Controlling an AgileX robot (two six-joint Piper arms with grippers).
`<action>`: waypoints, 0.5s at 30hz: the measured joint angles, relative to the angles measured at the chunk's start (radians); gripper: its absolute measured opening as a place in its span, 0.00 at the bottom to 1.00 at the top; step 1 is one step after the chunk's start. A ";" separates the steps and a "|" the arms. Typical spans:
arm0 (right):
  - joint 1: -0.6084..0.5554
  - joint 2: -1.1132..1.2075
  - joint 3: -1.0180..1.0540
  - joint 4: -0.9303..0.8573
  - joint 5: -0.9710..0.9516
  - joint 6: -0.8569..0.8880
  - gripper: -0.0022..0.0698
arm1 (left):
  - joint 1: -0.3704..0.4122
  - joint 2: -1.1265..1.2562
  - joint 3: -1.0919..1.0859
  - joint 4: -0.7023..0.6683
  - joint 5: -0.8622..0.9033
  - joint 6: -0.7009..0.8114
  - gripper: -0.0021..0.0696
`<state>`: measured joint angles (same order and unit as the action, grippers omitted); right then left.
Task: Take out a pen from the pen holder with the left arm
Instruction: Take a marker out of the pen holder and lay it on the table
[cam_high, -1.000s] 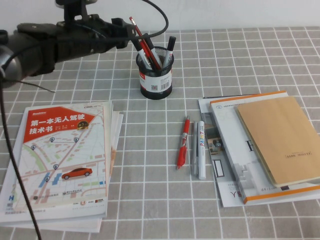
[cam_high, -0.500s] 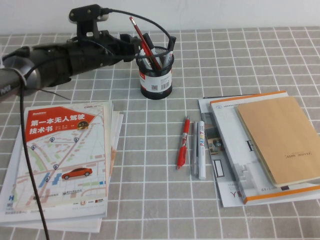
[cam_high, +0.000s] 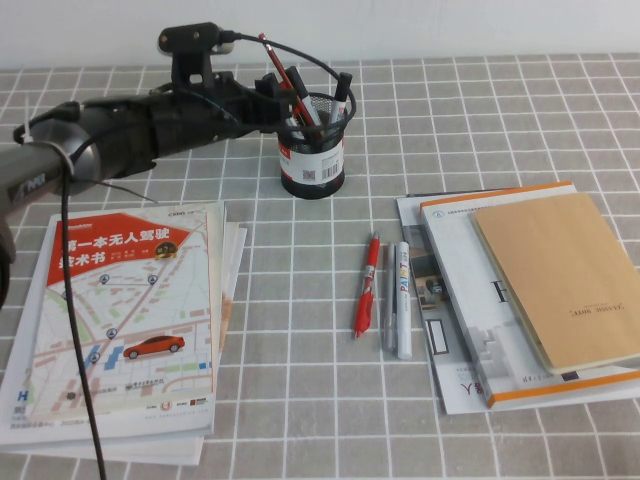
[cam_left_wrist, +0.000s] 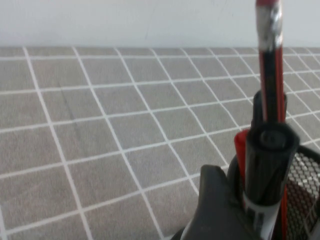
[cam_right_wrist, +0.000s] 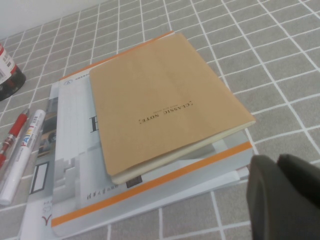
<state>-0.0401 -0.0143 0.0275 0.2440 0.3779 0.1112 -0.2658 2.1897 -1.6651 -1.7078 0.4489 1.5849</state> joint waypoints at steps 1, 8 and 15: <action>0.000 0.000 0.000 0.000 0.000 0.000 0.01 | 0.000 0.002 -0.006 0.000 0.000 0.000 0.54; 0.000 0.000 0.000 0.000 0.000 0.000 0.01 | 0.000 0.004 -0.026 0.000 -0.008 0.002 0.47; 0.000 0.000 0.000 0.000 0.000 0.000 0.01 | -0.002 0.004 -0.027 -0.008 0.007 0.000 0.19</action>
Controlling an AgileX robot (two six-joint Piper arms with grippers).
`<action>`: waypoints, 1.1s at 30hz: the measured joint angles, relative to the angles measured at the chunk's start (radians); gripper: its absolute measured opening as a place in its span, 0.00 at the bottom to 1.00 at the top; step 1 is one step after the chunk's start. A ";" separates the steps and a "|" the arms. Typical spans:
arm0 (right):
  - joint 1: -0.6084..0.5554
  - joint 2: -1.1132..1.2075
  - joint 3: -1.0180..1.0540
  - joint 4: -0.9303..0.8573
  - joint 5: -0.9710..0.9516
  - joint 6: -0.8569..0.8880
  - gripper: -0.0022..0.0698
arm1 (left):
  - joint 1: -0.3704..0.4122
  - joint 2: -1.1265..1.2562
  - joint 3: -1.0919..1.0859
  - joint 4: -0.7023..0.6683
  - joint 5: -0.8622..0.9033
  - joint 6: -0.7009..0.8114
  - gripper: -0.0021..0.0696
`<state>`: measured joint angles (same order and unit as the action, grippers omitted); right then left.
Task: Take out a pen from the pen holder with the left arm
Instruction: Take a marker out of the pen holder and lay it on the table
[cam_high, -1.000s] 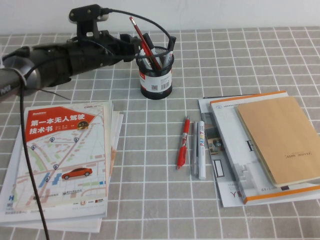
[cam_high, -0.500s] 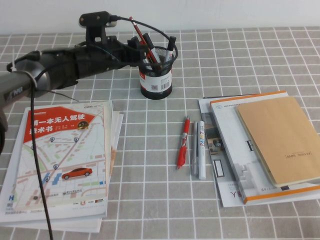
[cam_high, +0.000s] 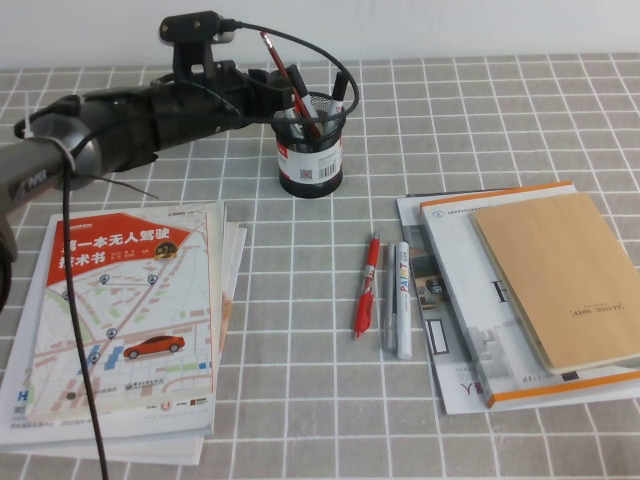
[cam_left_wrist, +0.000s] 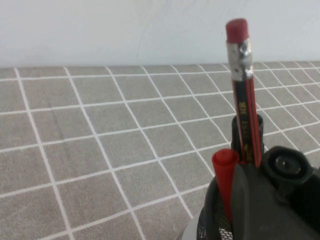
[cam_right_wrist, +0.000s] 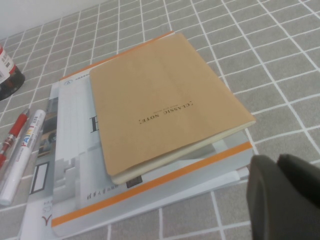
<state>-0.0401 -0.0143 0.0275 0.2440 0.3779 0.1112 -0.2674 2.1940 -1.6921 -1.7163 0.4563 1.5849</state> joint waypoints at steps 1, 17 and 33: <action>0.000 0.000 0.000 0.000 0.000 0.000 0.01 | 0.000 0.000 -0.002 0.000 0.003 0.000 0.19; 0.000 0.000 0.000 0.002 0.000 0.000 0.01 | 0.000 -0.145 -0.002 0.059 0.009 -0.085 0.19; 0.000 0.000 0.000 0.002 0.000 0.000 0.01 | -0.038 -0.545 -0.002 1.090 0.292 -0.909 0.19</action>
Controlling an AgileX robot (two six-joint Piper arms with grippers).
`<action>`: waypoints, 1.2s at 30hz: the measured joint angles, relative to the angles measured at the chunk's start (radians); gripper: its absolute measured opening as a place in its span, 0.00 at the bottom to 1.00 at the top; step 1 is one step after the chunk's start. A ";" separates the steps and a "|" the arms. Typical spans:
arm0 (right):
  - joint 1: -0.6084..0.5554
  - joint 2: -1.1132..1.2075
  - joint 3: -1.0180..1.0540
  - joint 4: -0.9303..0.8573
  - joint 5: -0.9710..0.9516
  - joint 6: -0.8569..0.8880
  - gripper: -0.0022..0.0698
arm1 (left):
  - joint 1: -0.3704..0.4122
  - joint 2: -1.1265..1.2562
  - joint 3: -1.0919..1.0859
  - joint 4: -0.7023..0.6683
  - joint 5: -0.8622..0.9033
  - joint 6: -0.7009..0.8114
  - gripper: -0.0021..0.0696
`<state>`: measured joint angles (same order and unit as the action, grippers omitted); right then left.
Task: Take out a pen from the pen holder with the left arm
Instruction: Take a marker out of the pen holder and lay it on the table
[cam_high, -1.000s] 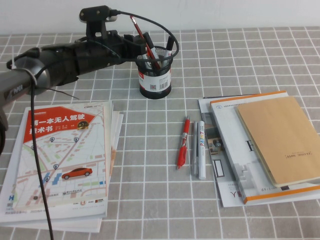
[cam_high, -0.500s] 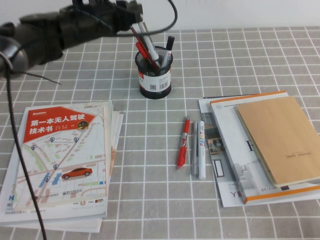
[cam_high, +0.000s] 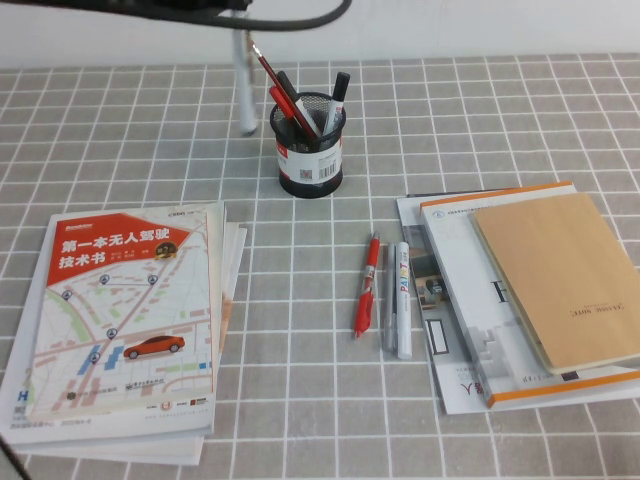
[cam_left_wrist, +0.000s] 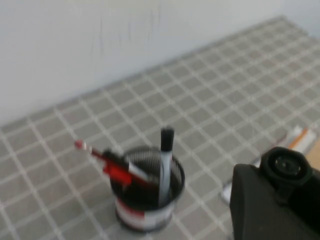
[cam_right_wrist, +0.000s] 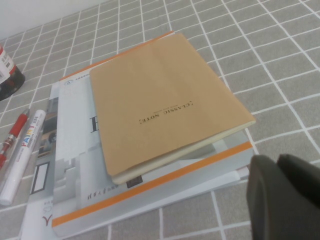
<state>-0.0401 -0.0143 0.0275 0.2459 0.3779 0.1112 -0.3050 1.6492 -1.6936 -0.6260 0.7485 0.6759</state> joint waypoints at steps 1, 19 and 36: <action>0.000 0.000 0.000 0.000 0.000 0.000 0.01 | -0.013 -0.033 0.000 0.078 0.040 -0.061 0.19; 0.000 0.000 0.000 0.000 0.000 0.000 0.01 | -0.162 0.024 0.000 0.407 0.493 -0.417 0.19; 0.000 0.000 0.000 0.000 0.000 0.000 0.01 | -0.183 0.309 -0.003 0.397 0.476 -0.463 0.18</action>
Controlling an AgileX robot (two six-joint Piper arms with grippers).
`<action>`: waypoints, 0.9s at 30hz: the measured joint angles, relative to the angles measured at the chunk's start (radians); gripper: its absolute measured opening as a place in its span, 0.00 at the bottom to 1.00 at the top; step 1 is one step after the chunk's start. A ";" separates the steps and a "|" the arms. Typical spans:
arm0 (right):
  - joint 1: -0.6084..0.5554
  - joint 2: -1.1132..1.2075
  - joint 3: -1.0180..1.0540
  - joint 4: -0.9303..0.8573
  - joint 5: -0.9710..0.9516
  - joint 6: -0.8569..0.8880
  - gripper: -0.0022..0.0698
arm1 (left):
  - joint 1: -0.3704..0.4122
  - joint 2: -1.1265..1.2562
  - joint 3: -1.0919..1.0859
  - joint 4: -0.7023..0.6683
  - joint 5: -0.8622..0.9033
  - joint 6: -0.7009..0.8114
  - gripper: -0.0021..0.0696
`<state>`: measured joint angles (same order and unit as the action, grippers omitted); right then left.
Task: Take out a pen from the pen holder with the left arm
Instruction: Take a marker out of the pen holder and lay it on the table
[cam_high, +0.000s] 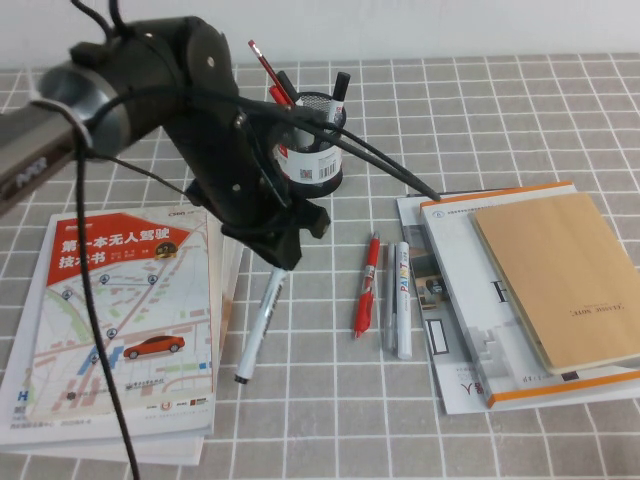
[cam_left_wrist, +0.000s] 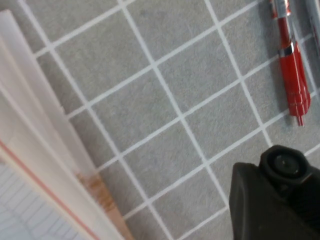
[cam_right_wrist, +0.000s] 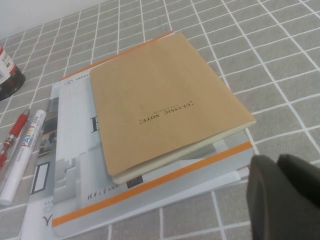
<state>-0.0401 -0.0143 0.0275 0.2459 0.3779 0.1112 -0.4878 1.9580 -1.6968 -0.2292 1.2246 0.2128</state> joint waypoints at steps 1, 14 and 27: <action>0.000 0.000 0.000 0.000 0.000 0.000 0.01 | -0.002 0.010 -0.006 -0.004 -0.002 -0.002 0.18; 0.000 0.000 0.000 0.000 0.000 0.000 0.01 | -0.041 0.254 -0.350 -0.040 0.004 -0.095 0.18; 0.000 0.000 0.000 0.000 0.000 0.000 0.01 | -0.056 0.389 -0.505 -0.056 0.010 -0.138 0.18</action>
<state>-0.0401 -0.0143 0.0275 0.2459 0.3779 0.1112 -0.5439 2.3474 -2.2019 -0.2852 1.2342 0.0750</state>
